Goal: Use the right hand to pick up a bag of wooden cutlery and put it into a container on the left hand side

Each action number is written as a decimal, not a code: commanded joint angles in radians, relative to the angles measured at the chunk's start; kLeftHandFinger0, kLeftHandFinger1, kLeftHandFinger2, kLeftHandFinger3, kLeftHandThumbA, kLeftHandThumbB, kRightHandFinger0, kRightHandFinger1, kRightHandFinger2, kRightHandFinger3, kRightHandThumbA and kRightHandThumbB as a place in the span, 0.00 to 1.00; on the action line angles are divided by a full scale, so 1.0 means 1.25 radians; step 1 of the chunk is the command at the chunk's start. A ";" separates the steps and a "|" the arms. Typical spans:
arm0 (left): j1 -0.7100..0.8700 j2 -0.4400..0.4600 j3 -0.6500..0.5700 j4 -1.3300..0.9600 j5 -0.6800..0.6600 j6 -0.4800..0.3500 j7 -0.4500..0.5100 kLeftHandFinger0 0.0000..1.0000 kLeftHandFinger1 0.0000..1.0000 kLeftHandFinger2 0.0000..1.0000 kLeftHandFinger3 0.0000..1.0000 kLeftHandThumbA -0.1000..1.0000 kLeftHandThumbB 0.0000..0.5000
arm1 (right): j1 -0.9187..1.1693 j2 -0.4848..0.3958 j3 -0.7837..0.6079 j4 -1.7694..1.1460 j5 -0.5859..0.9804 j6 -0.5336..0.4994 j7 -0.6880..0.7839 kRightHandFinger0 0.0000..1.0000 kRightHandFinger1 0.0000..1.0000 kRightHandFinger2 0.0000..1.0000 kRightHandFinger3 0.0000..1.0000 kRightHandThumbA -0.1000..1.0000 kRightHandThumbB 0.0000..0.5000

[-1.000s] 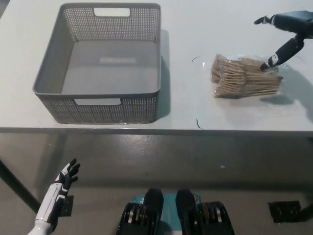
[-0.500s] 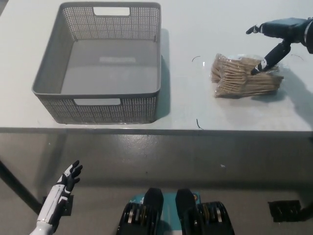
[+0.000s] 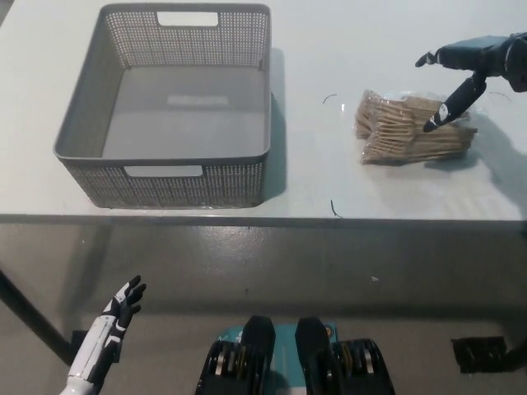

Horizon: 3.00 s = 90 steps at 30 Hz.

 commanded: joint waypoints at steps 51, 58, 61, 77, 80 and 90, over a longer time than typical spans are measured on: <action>-0.020 0.021 -0.023 -0.017 0.000 -0.030 -0.013 1.00 1.00 1.00 1.00 1.00 0.69 | -0.081 0.116 0.010 0.355 -0.028 -0.129 -0.186 1.00 1.00 1.00 1.00 1.00 0.97; -0.020 0.021 -0.022 -0.020 -0.002 -0.030 -0.014 1.00 1.00 1.00 1.00 1.00 0.71 | -0.101 0.162 0.024 0.395 -0.033 -0.139 -0.213 1.00 1.00 1.00 1.00 1.00 1.00; -0.017 0.021 -0.023 -0.023 0.000 -0.030 -0.010 1.00 1.00 1.00 1.00 1.00 0.71 | -0.099 0.178 0.028 0.406 -0.031 -0.141 -0.223 1.00 1.00 1.00 1.00 1.00 1.00; -0.018 0.027 -0.029 -0.027 0.013 -0.030 0.003 1.00 1.00 1.00 1.00 1.00 0.71 | -0.044 0.202 0.027 0.442 -0.026 -0.113 -0.323 0.42 0.52 0.59 0.55 0.04 0.54; -0.025 0.030 -0.032 -0.024 0.019 -0.030 0.008 1.00 1.00 1.00 1.00 1.00 0.70 | -0.031 0.185 0.049 0.437 -0.053 -0.127 -0.424 0.00 0.03 0.22 0.33 0.00 0.41; -0.028 0.026 -0.027 -0.022 0.011 -0.030 0.003 1.00 1.00 1.00 1.00 1.00 0.73 | -0.023 0.143 0.005 0.432 -0.009 -0.186 -0.493 0.03 0.66 1.00 0.81 0.00 0.31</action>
